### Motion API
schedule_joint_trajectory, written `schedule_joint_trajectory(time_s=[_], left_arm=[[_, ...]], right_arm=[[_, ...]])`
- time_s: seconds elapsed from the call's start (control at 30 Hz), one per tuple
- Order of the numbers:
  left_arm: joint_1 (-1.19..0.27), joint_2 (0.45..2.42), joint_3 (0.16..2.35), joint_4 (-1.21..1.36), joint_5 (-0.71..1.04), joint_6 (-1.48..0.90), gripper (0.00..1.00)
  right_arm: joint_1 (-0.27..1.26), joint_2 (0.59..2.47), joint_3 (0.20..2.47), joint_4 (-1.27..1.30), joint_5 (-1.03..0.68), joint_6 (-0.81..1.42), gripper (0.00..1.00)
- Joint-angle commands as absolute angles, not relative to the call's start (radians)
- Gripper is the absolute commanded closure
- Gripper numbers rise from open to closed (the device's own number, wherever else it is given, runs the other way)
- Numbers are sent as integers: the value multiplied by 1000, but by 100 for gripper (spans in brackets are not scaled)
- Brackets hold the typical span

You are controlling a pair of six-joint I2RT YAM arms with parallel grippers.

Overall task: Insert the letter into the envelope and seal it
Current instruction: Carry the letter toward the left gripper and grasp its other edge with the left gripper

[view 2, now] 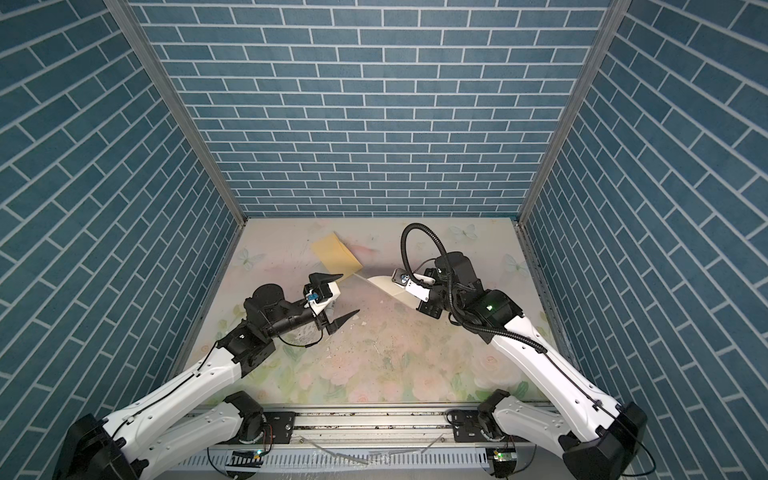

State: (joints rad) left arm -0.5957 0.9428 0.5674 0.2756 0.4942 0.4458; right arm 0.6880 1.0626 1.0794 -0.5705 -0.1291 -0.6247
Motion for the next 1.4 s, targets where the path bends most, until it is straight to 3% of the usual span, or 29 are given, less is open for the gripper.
schedule_joint_trajectory(time_s=[0.0,0.23,0.37,0.63,0.73,0.93,1.13,1.3,1.37], left_arm=[[-616,969,619,169,539,584,0],[-621,1030,675,118,573,649,3],[-621,1063,693,93,605,672,14],[-621,1094,695,84,596,715,27],[-621,1097,695,93,599,716,36],[-621,1099,684,99,613,713,68],[-622,1097,658,137,625,692,79],[-622,1090,628,187,644,656,99],[-622,1085,611,213,653,640,100]], right_arm=[[700,1049,1057,-615,-183,-640,100],[728,1041,1056,-627,-179,-663,100],[744,1033,1055,-630,-170,-670,100],[765,1026,1053,-623,-162,-676,100],[769,1028,1049,-621,-156,-678,100],[772,1020,1040,-600,-152,-680,100],[772,1001,1019,-552,-143,-680,100],[772,994,1004,-515,-137,-678,100],[772,991,995,-498,-127,-675,100]])
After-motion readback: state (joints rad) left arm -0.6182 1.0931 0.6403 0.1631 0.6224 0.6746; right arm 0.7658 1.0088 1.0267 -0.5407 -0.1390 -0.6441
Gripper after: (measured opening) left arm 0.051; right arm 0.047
